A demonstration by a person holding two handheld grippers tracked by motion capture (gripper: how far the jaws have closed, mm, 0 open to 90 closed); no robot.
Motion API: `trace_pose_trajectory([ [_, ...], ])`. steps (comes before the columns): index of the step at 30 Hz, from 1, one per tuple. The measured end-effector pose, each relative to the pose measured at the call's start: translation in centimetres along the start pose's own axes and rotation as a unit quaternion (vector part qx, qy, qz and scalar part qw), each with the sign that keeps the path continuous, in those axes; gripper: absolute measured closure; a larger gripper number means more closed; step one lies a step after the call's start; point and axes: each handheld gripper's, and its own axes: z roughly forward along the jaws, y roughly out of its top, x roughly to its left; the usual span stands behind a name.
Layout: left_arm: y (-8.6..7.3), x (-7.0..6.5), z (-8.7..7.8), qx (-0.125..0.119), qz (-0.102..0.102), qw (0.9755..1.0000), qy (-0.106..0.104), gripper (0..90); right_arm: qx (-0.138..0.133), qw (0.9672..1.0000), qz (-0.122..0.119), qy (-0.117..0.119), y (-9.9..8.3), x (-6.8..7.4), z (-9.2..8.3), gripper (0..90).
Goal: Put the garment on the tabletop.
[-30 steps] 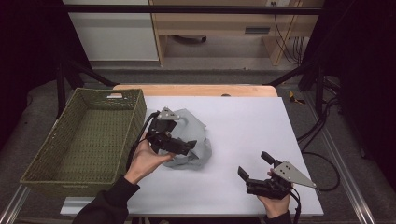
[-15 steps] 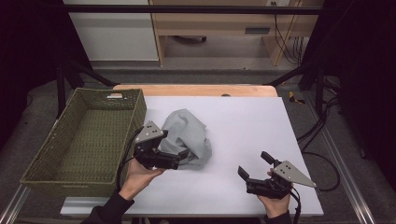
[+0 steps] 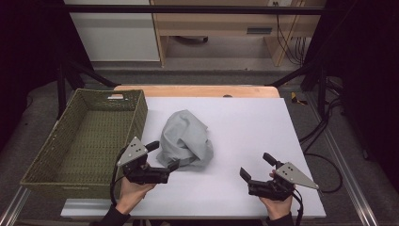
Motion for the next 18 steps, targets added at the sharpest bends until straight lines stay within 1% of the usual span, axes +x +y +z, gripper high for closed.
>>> trace_pose_trajectory([
  [2, -0.2, 0.0, -0.1, 0.0, 0.0, 1.0, -0.001, 3.5, 0.001, 1.0, 0.001, 0.001, 0.0, 0.0, 0.0, 0.1],
  [3, -0.7, 0.0, -0.4, -0.002, 0.006, 1.0, 0.003, 3.4, 0.001, 1.0, 0.003, 0.001, 0.0, 0.1, 0.0, 0.1],
  [7, -1.2, 0.0, -0.7, -0.003, 0.007, 1.0, 0.003, 2.9, 0.003, 1.0, 0.004, 0.0, 0.0, 0.1, 0.0, 0.1],
  [8, -1.6, 0.0, -0.9, -0.008, 0.005, 0.9999, 0.008, 2.5, 0.001, 1.0, 0.005, 0.0, 0.0, 0.2, 0.0, 0.0],
  [10, -1.9, 0.0, -1.1, -0.011, 0.003, 0.9999, 0.008, 2.5, 0.001, 1.0, 0.004, -0.001, 0.0, 0.2, 0.0, 0.1],
  [11, -2.3, 0.1, -1.3, -0.015, -0.002, 0.9999, 0.007, 2.6, 0.001, 1.0, 0.005, 0.0, 0.0, 0.2, 0.0, 0.1],
  [14, -2.8, 0.1, -1.4, -0.013, -0.003, 0.9998, 0.012, 2.5, 0.004, 1.0, 0.005, 0.002, 0.0, 0.2, 0.0, 0.1],
  [15, -3.0, 0.2, -1.5, -0.013, -0.007, 0.9998, 0.012, 2.5, 0.004, 1.0, 0.006, 0.003, 0.0, 0.2, 0.0, 0.1],
  [16, -3.5, 0.2, -1.7, -0.023, -0.009, 0.9997, 0.008, 2.9, 0.003, 1.0, -0.002, 0.006, -0.1, 0.1, -0.1, 0.1],
  [17, -3.5, 0.2, -1.8, -0.013, 0.001, 0.9998, 0.014, 3.0, 0.003, 1.0, 0.001, 0.004, -0.1, 0.2, -0.1, 0.1],
  [18, -3.5, 0.2, -1.8, -0.011, 0.004, 0.9998, 0.019, 2.5, 0.004, 1.0, 0.003, 0.004, -0.1, 0.2, -0.1, 0.1],
])
